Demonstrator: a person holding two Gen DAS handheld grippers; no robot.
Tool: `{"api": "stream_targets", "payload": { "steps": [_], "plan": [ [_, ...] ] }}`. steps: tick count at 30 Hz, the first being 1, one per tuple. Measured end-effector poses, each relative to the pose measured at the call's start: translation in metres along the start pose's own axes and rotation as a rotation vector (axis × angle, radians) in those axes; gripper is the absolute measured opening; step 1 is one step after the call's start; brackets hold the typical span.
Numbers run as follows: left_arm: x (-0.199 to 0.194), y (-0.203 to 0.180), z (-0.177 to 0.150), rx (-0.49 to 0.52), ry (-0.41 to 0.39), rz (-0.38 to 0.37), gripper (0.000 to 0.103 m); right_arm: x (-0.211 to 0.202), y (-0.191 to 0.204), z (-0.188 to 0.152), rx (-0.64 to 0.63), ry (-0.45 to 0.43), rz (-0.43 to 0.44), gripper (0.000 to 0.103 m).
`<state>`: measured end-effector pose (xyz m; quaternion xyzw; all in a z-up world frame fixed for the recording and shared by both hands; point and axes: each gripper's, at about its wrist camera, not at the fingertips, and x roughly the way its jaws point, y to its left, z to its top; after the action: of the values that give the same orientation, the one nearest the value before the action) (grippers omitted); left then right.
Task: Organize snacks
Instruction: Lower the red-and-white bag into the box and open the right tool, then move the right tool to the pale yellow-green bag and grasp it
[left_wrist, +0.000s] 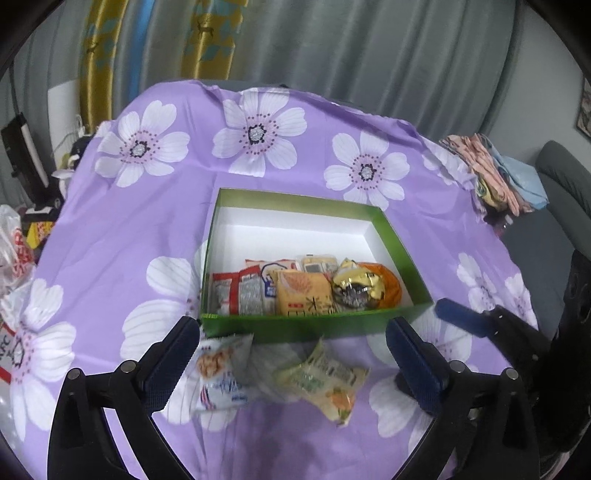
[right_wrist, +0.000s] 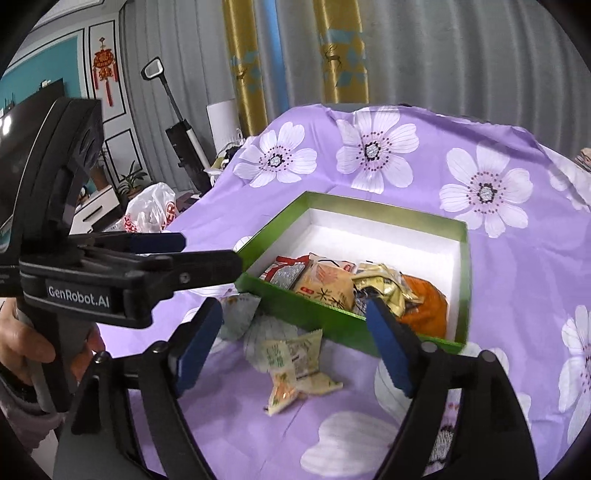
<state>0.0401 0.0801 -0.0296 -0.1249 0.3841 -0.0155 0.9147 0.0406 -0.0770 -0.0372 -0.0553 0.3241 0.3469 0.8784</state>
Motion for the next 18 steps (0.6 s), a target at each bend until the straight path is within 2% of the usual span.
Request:
{"api": "stream_targets", "payload": {
  "steps": [7, 14, 18],
  "plan": [
    [-0.018, -0.011, -0.027, 0.013, 0.012, 0.023, 0.101, -0.025, -0.012, -0.019, 0.047, -0.009, -0.036, 0.087],
    [-0.031, -0.001, -0.049, -0.056, 0.0, -0.073, 0.101, -0.036, -0.02, -0.042, 0.1, 0.026, -0.048, 0.087],
    [-0.032, 0.015, -0.064, -0.098, 0.025, -0.1, 0.101, -0.036, -0.02, -0.052, 0.108, 0.042, -0.042, 0.087]
  ]
}}
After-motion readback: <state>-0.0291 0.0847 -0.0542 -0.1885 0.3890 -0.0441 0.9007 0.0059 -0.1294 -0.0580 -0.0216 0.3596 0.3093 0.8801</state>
